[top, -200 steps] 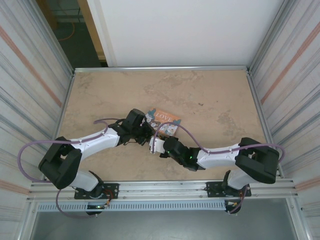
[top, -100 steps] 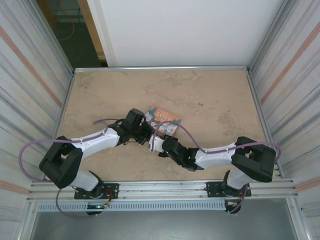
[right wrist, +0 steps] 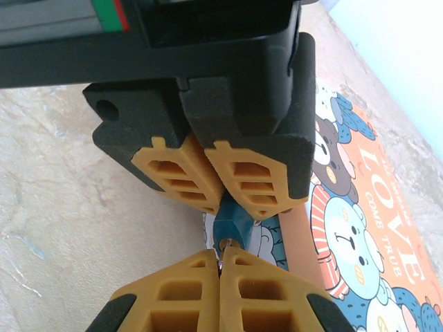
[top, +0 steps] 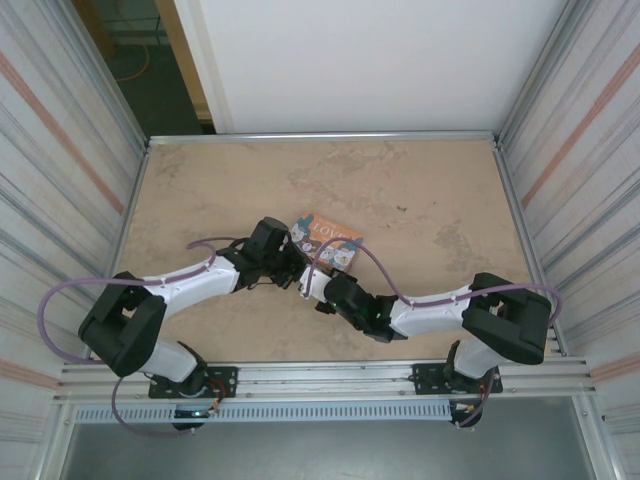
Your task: Unlock a padlock with a key
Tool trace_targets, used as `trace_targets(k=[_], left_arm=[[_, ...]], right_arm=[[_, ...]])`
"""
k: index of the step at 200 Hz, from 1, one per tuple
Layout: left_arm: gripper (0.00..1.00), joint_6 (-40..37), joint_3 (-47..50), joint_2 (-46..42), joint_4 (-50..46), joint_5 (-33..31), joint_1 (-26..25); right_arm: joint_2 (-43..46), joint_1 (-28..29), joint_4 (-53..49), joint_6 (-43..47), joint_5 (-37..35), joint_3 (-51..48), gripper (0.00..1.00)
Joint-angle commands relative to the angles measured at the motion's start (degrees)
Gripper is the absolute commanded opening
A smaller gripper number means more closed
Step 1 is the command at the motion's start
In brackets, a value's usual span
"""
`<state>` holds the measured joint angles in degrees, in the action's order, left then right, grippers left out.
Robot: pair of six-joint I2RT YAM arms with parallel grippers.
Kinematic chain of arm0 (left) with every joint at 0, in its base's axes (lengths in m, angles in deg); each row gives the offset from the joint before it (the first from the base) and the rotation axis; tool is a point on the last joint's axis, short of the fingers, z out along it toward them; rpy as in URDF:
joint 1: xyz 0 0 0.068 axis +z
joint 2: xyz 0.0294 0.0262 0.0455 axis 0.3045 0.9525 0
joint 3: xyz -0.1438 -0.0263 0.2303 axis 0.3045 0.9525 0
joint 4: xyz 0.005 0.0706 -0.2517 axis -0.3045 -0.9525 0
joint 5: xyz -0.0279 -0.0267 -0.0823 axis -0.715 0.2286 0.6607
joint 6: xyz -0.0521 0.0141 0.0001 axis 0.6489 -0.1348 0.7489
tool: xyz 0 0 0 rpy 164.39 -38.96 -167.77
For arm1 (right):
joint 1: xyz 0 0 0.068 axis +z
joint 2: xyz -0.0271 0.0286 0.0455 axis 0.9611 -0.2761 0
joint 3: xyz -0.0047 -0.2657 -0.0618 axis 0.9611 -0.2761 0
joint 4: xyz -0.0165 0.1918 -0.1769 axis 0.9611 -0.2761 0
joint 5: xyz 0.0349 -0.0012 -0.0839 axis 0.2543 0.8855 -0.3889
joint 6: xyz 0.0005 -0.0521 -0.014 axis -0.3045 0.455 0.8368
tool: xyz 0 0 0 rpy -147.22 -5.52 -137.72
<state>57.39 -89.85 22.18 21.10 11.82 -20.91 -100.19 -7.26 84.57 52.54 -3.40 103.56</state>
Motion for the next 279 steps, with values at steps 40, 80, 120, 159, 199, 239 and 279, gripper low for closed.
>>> trace_targets(k=[40, 80, 120, 159, 199, 239, 279], left_arm=[[0.0, 1.06, 0.49, 0.47, 1.62, 1.7, -1.03], [0.0, 1.23, 0.38, 1.08, 1.86, 1.7, -1.42], [0.0, 1.53, 0.36, 1.92, 2.56, 1.7, -1.83], [0.0, 1.91, -0.08, 2.83, 2.73, 1.65, -2.91], [0.0, 2.95, -0.07, 3.59, 3.28, 0.84, -5.28], [0.0, 3.38, -1.18, 5.06, 3.33, 0.44, -7.28], [0.0, 3.25, -2.92, 7.56, 4.59, 1.43, -8.62]], right_arm=[[1.05, -2.35, 1.87, -14.23, -0.42, 2.82, 0.0], [3.14, -5.9, 1.85, -26.41, 5.47, 2.06, 0.0], [4.86, -8.7, 1.71, -36.8, 9.85, 1.76, 0.0], [6.09, -10.39, 0.96, -45.64, 9.87, 0.66, 0.0], [8.16, -12.79, -1.01, -53.38, 11.82, -1.58, 0.0], [11.28, -14.61, -5.37, -56.05, 13.19, -3.7, 0.0], [13.17, -17.09, -8.64, -58.33, 15.96, -6.06, 0.0]])
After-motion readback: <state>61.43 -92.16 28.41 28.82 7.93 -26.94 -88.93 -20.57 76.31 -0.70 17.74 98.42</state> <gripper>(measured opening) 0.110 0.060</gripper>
